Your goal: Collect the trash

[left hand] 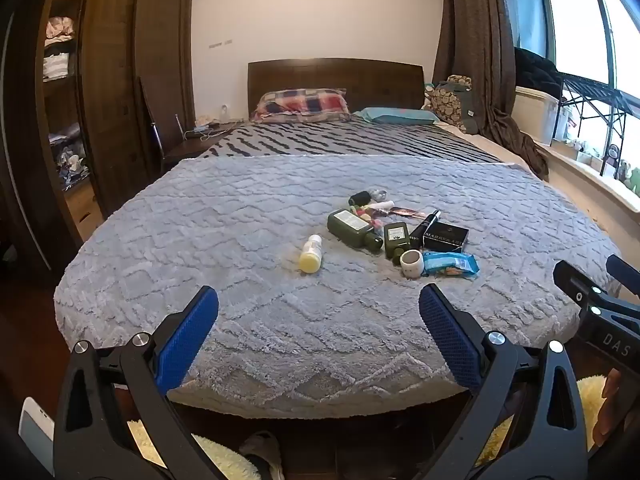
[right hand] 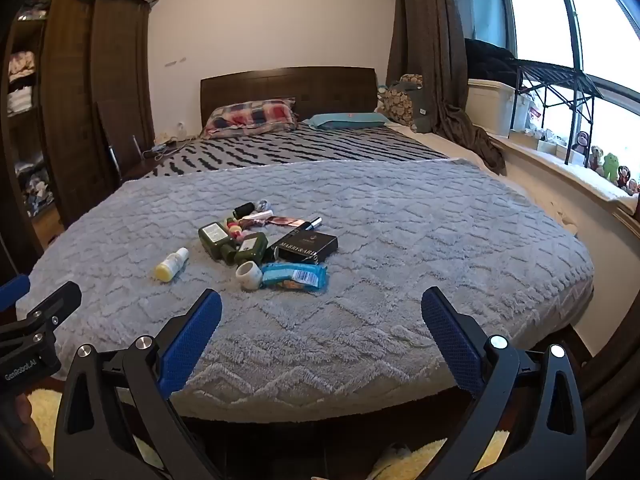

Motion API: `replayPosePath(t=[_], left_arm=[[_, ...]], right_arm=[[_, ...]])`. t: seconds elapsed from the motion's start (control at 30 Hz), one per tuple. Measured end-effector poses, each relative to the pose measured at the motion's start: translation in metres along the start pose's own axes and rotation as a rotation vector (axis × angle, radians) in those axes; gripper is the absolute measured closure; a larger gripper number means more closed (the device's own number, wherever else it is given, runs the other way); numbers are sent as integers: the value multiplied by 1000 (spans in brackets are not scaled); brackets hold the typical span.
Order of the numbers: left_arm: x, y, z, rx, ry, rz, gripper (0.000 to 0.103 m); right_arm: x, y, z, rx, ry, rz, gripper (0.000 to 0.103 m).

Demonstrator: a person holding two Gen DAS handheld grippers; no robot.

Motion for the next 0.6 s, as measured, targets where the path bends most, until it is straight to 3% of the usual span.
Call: replayPosePath(t=[0.6], left_arm=[[-4, -5, 0, -2, 2, -2, 8]], right_arm=[[-2, 0, -2, 6, 3, 0, 3]])
Point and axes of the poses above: each gripper's, at about its wrist camera, not at the fingertips, and x roughly the way its jaws point, y to its right, z to its underside, the point moved 7 cm from there along x, roughly the way its jaws point, and after that the axes turned 1 degree about z, right-handed, at the moved point
